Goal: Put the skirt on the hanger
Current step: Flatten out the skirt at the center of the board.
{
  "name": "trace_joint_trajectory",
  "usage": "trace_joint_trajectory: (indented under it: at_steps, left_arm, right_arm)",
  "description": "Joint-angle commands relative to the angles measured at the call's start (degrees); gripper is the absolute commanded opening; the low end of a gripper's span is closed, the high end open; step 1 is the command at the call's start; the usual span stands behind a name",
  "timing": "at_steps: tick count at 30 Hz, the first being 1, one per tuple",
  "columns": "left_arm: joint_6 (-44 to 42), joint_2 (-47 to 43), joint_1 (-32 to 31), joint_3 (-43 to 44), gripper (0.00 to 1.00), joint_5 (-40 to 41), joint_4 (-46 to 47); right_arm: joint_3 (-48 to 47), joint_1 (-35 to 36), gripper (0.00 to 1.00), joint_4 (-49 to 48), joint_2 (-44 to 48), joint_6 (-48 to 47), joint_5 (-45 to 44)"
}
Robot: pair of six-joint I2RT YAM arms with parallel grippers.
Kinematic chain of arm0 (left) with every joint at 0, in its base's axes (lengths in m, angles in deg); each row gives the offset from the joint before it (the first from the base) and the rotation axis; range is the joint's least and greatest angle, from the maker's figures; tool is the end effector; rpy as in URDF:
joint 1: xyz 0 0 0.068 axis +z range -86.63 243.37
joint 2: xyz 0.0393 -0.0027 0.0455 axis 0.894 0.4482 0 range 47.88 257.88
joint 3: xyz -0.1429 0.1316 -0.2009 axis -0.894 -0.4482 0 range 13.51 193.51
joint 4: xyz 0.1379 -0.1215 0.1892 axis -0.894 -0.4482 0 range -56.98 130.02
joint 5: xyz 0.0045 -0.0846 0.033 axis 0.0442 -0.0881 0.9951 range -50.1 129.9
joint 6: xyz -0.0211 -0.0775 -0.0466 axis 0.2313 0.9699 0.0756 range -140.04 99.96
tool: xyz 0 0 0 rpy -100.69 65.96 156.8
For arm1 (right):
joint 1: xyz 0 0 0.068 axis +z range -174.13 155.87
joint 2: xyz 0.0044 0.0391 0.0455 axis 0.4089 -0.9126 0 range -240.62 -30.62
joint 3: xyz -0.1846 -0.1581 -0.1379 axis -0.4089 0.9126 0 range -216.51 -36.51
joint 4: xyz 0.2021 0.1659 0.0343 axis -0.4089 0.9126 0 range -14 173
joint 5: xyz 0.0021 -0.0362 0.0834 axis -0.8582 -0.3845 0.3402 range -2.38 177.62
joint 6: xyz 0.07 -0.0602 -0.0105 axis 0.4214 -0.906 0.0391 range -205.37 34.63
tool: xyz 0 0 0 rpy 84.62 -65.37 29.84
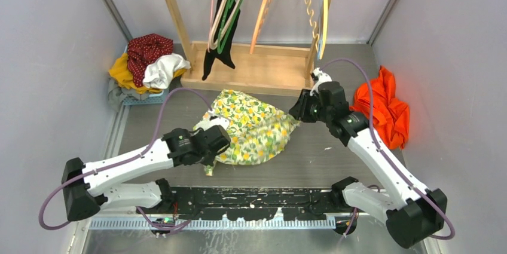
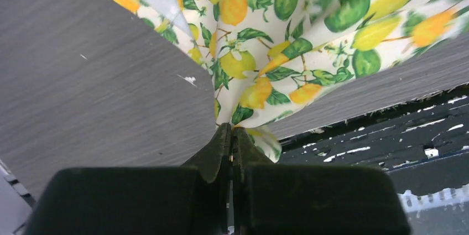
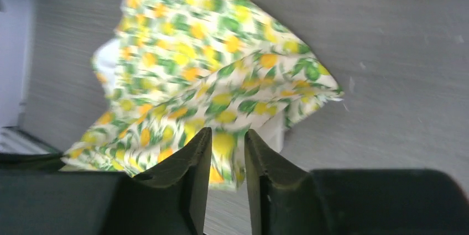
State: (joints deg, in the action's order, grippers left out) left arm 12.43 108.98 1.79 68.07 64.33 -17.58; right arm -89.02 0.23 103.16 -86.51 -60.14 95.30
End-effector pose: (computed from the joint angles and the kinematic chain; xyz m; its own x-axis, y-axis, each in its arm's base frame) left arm 0.1291 -0.1658 0.2470 -0.7451 0.3501 -0.5677 0.3734 0.9242 0.0799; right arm 0.2266 0.1149 0.3034 -0.6377 0.1749 -0.7502 -0.2674 0.8631 0.4285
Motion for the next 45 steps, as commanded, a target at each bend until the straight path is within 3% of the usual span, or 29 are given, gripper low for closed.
trace_joint_trajectory:
  at_steps: [1, 6, 11, 19, 23, 31, 37, 45]
  left_arm:
    - [6.3, -2.0, 0.7, 1.0, 0.0, -3.2, 6.2]
    - [6.9, -2.5, 0.8, 1.8, 0.02, -4.3, 4.5]
    - [7.4, -0.3, 0.7, 0.5, 0.04, -8.4, 6.2]
    - [11.4, -4.1, 0.7, -3.4, 0.4, -16.8, 6.1]
    - [15.2, -8.7, 0.7, -7.6, 0.55, -15.1, 4.1]
    - [19.2, -6.7, 1.4, -13.7, 0.6, -4.3, 6.6]
    - [11.4, -6.4, 10.6, -13.2, 0.63, -3.3, 16.1]
    - [2.9, 0.2, 29.2, -11.0, 0.63, -19.7, 23.5]
  right_arm:
    - [3.8, -2.1, 0.37, -4.4, -0.4, 0.8, -1.6]
    - [6.8, -2.3, 0.35, -3.5, 0.8, 1.9, -0.7]
    - [11.8, -2.2, 0.38, -6.1, -0.6, 5.7, 9.9]
    - [20.3, -0.7, 0.41, -1.7, 3.4, 10.4, 8.8]
    - [22.7, 0.4, 0.48, -0.1, 5.7, 14.1, 10.0]
    - [27.9, 4.4, 0.55, -3.9, 7.3, 18.9, 8.5]
    - [28.0, 4.6, 0.56, -3.2, 8.9, 19.0, 5.5]
    - [26.8, 4.6, 0.56, -3.8, 7.1, 17.4, 3.0]
